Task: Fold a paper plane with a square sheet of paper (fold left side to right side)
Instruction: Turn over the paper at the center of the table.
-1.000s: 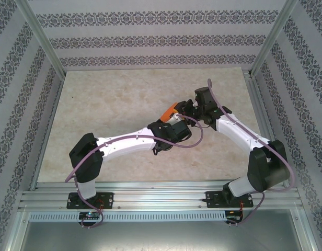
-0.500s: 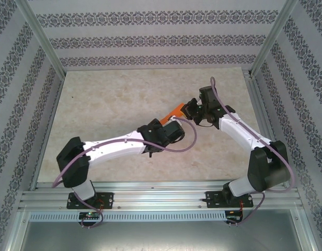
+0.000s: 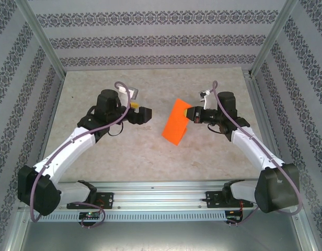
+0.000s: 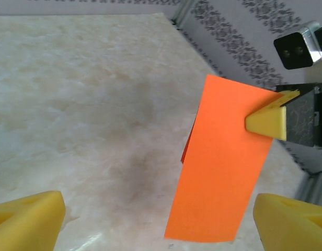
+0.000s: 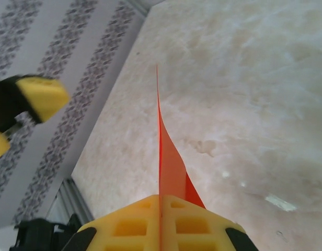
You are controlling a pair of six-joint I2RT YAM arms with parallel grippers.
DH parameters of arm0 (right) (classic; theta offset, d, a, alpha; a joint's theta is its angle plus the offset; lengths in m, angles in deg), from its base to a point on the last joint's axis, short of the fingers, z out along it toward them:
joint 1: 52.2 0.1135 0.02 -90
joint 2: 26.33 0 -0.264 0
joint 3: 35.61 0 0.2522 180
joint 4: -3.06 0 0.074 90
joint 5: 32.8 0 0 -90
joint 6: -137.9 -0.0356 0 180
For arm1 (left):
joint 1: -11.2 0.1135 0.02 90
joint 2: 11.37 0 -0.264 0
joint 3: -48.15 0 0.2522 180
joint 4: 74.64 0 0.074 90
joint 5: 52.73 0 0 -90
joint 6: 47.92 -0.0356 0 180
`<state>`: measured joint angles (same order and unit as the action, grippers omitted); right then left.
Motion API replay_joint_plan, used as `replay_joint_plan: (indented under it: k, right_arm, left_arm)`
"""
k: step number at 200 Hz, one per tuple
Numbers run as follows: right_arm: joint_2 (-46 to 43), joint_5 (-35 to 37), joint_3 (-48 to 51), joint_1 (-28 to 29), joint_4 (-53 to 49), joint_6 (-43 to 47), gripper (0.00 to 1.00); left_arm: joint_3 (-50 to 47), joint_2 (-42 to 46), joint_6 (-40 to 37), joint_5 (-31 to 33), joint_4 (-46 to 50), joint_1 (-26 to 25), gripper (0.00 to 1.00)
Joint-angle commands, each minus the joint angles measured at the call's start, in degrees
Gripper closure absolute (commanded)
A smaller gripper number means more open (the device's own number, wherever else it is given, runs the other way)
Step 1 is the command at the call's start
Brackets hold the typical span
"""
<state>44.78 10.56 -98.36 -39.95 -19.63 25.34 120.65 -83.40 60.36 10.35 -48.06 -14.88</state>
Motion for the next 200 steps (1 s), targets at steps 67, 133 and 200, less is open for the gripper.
replay_joint_plan:
  k: [67,133,200]
  right_arm:
    - [-2.7,-18.1,-3.3,4.2,-3.5,13.0,1.0]
    - [-0.5,-17.5,-5.1,7.4,-4.1,13.5,1.0]
    - [-0.5,-14.2,-4.9,6.6,-3.1,11.9,0.87]
  left_arm:
    - [2.3,-7.7,7.1,-28.8,-16.8,0.1,0.11]
    - [4.9,-10.0,4.2,-33.5,-14.5,-3.1,0.38]
    - [5.5,-10.7,2.0,-31.4,-10.7,-3.2,0.98]
